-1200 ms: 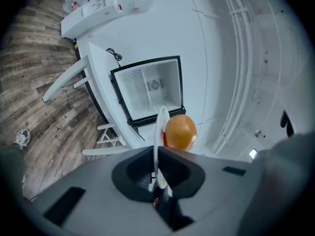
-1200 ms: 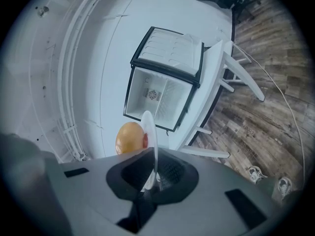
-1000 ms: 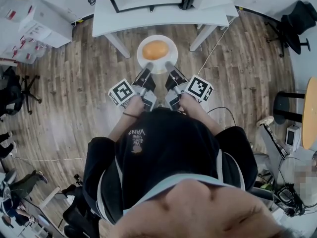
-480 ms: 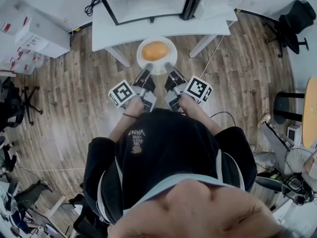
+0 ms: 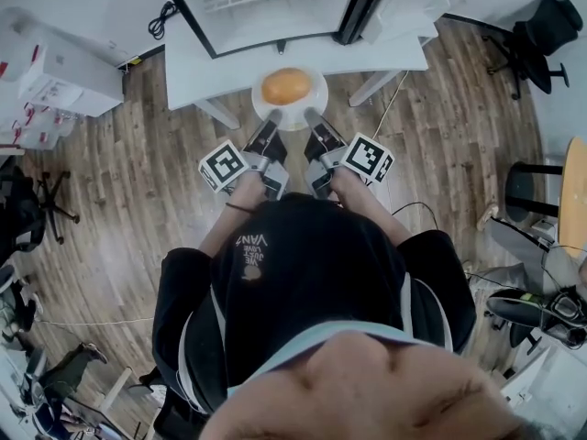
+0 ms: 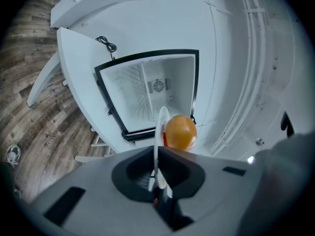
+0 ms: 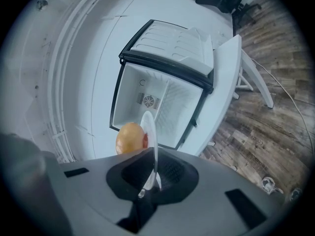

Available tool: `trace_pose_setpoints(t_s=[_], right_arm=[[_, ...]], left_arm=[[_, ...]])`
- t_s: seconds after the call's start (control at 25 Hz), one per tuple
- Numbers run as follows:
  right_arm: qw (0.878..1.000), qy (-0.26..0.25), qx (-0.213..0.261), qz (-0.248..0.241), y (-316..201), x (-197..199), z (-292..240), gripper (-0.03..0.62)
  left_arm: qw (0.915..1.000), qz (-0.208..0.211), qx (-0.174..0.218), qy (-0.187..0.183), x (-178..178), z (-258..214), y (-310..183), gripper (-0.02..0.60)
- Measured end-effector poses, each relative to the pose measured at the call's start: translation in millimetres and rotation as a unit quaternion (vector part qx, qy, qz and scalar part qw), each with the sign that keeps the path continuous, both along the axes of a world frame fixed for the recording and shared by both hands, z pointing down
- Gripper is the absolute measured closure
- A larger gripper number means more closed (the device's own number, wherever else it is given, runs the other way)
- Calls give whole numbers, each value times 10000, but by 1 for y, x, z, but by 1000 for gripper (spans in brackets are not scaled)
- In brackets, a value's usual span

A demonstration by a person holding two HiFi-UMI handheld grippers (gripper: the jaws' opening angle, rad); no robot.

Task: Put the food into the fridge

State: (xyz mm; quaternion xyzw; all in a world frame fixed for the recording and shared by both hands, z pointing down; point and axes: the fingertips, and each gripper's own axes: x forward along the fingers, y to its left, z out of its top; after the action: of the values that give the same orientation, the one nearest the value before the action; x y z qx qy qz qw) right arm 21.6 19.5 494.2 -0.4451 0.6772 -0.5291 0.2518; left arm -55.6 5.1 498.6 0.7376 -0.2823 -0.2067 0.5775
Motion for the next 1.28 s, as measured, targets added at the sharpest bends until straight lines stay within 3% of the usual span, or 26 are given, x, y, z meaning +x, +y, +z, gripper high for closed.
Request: trace_pose_setpoints(t_s=[0.44,0.76,1.28], right_arm=[[9997,-84,140,168,-63,-13,-5,574],[9993,-98,145,337,-99,-22,-5,574],[9982,-1,65,601,-108,-14,-3,574]], left_arm=[[9997,206,86,125,-9,-7,-64,548],[9993,371,32,7,-19,-4,-102,548],[9980,625,-17,127,-11,-2,-116,548]])
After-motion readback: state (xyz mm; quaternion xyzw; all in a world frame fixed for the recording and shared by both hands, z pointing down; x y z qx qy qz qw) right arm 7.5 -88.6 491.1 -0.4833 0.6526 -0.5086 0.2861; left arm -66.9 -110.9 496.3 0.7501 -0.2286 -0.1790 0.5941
